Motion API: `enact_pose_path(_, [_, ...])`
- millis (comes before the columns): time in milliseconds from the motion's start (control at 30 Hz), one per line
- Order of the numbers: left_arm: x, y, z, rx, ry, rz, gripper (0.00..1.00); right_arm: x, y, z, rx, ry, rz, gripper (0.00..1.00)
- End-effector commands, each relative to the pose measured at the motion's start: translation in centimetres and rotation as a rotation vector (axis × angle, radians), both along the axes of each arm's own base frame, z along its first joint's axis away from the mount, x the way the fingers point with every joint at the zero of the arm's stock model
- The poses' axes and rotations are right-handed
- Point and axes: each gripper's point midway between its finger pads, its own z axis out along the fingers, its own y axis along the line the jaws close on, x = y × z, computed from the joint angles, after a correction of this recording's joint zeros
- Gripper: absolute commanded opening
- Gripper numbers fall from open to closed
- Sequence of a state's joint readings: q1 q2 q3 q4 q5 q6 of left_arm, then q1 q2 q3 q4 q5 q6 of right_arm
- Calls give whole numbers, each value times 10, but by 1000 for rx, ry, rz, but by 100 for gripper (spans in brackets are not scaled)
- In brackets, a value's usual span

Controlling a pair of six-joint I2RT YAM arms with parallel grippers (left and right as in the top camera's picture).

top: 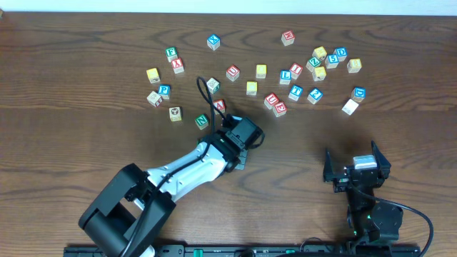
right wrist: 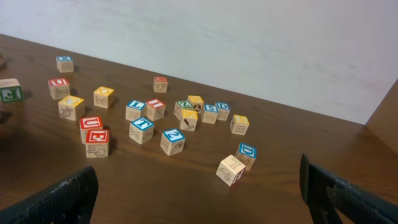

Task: Spell out ROBOT
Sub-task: 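Lower the B block right of the O block and release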

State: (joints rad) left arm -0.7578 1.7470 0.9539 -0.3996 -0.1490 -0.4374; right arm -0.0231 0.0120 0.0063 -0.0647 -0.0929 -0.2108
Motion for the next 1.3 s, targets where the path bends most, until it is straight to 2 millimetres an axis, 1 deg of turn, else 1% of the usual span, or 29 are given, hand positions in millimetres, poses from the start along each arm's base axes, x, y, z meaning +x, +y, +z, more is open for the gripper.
enact_pose_path(0, [0, 16, -7, 45, 10, 4, 7, 0, -1, 0, 15, 1, -8, 99])
enact_pose_path(367, [-1, 11, -7, 16, 24, 5, 7, 0, -1, 0, 15, 1, -8, 99])
enact_pose_path(867, [-1, 11, -7, -38, 31, 158, 7, 0, -1, 0, 15, 1, -8, 99])
enact_pose_path(1267, [0, 11, -7, -47, 26, 186, 7, 0, -1, 0, 15, 1, -8, 99])
